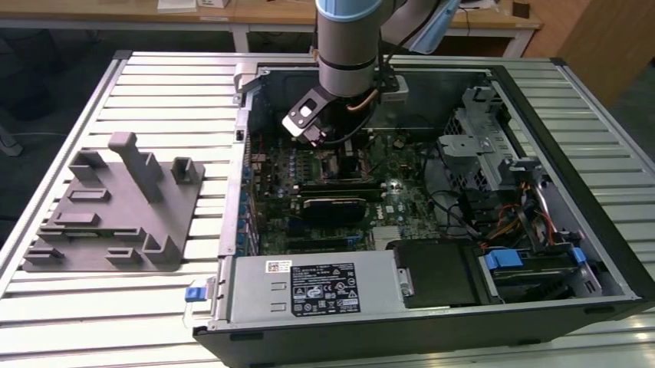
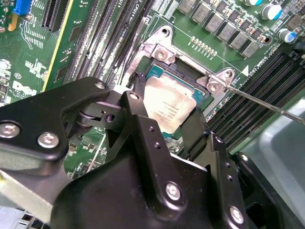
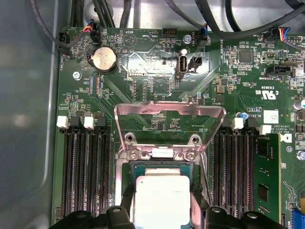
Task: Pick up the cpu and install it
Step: 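Place the cpu into insertion slot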
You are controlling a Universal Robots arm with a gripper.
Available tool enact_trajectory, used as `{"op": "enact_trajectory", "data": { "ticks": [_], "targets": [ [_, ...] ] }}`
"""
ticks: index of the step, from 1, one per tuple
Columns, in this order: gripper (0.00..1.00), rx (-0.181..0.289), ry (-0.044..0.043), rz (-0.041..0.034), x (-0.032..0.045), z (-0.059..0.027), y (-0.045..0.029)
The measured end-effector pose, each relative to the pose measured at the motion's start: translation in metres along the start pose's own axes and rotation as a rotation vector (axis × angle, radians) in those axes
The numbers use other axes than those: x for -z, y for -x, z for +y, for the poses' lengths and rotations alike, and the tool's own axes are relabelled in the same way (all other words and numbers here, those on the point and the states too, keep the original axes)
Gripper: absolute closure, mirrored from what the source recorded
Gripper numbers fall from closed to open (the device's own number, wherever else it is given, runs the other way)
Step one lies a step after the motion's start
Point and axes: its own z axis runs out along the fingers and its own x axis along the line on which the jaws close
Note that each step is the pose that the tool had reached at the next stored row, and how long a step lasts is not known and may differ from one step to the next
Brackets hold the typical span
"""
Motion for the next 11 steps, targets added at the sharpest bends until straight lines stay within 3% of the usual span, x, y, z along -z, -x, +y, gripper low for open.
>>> {"op": "enact_trajectory", "data": {
  "ticks": [8, 10, 11],
  "targets": [
    [0.45, -0.002, 0.0014, 0.0018, -0.0006, 0.0003, -0.0004],
    [0.33, -0.002, 0.0005, 0.0006, -0.0003, 0.0002, -0.0001],
    [0.33, -0.002, 0.0001, 0.0000, -0.0001, 0.0001, 0.0000]
  ]
}}
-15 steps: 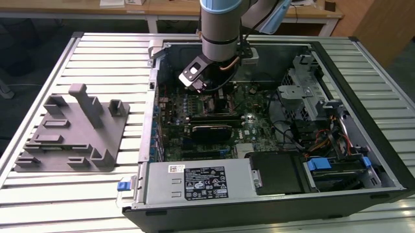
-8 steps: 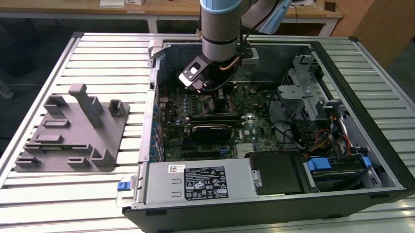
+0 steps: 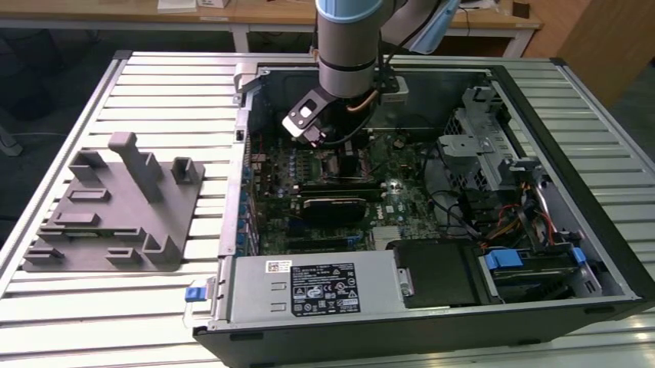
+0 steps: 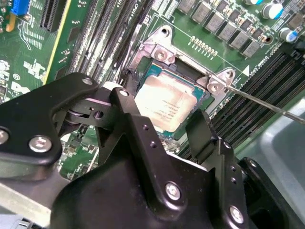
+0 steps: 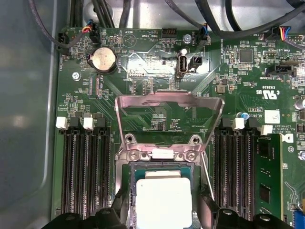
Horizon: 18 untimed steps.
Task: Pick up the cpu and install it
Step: 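Place the cpu into insertion slot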
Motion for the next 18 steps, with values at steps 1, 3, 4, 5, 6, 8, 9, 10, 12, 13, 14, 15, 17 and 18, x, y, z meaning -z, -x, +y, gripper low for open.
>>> {"op": "enact_trajectory", "data": {
  "ticks": [1, 3, 4, 5, 6, 8, 9, 10, 12, 13, 14, 15, 17, 18],
  "targets": [
    [0.33, 0.000, 0.0000, 0.0000, 0.0000, 0.0000, 0.0000],
    [0.33, 0.000, 0.0000, -0.0001, 0.0001, 0.0000, 0.0000],
    [0.33, 0.000, -0.0001, -0.0003, 0.0004, 0.0000, 0.0000],
    [0.33, 0.000, 0.0000, -0.0001, 0.0005, 0.0000, 0.0000],
    [0.33, 0.000, 0.0001, 0.0000, 0.0004, 0.0000, 0.0000],
    [0.33, 0.000, 0.0001, 0.0001, 0.0005, 0.0000, 0.0000],
    [0.33, 0.000, 0.0000, 0.0000, 0.0006, 0.0000, 0.0000],
    [0.33, 0.000, 0.0000, 0.0000, 0.0006, 0.0000, 0.0000],
    [0.34, 0.000, 0.0000, -0.0001, 0.0007, 0.0000, 0.0000],
    [0.34, 0.000, -0.0001, -0.0001, 0.0007, 0.0000, 0.0000],
    [0.40, 0.000, -0.0001, -0.0001, 0.0008, 0.0000, 0.0000],
    [0.40, 0.000, -0.0001, -0.0002, 0.0008, 0.0000, 0.0000],
    [0.40, 0.000, 0.0000, 0.0000, 0.0008, 0.0000, 0.0000],
    [0.40, 0.000, -0.0001, -0.0002, 0.0011, 0.0000, 0.0000]
  ]
}}
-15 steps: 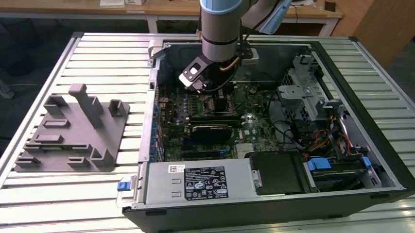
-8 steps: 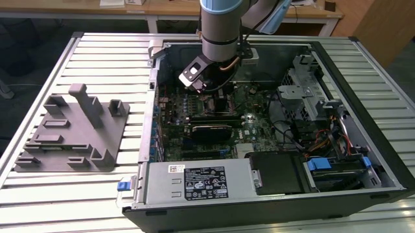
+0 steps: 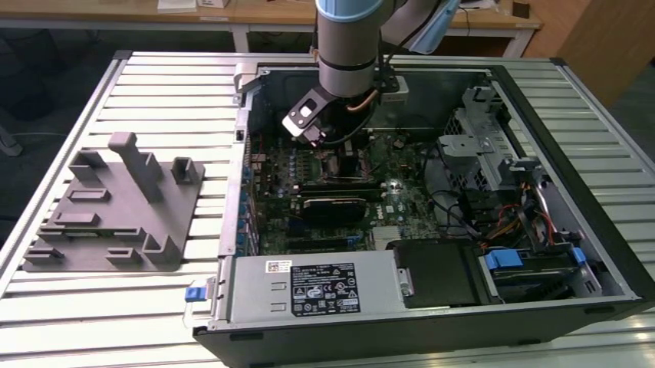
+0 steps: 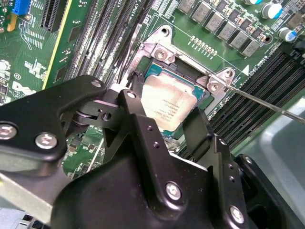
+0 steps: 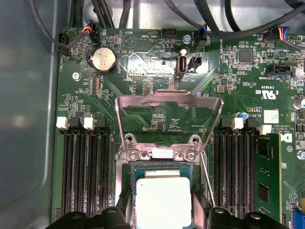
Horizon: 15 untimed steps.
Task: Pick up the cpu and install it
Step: 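Place the cpu into insertion slot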
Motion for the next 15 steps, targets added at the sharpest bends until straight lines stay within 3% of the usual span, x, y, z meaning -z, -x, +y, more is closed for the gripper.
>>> {"op": "enact_trajectory", "data": {
  "ticks": [15],
  "targets": [
    [0.42, 0.000, 0.0000, 0.0000, 0.0024, 0.0001, 0.0000]
  ]
}}
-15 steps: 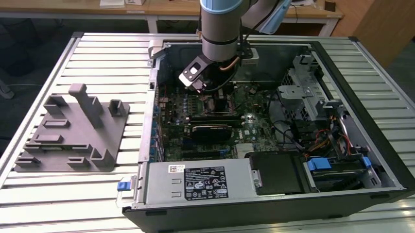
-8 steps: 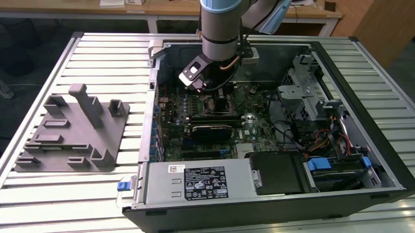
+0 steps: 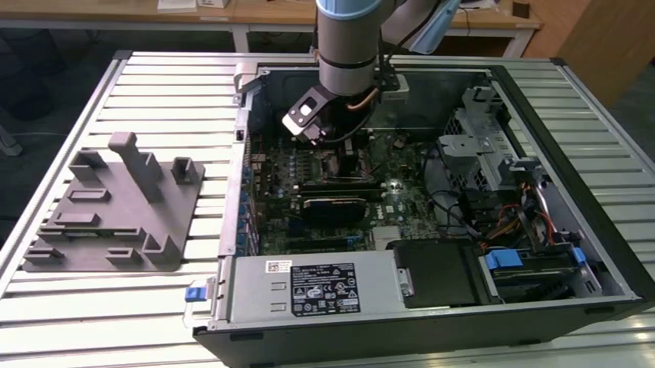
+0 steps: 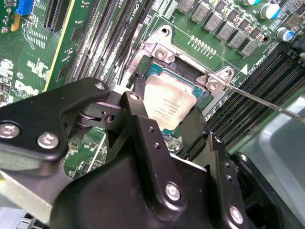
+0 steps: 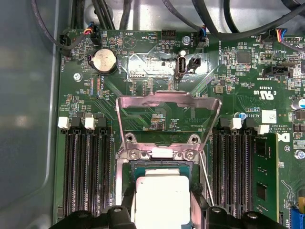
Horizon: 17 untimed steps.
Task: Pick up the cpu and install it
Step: 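Place the cpu into insertion slot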
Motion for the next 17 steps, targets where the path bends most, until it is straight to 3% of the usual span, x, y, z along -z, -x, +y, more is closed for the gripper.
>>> {"op": "enact_trajectory", "data": {
  "ticks": [1, 17],
  "targets": [
    [0.46, 0.000, 0.0001, 0.0001, 0.0000, 0.0000, 0.0000],
    [0.46, -0.030, -0.0002, -0.0013, 0.0001, 0.0020, 0.0000]
  ]
}}
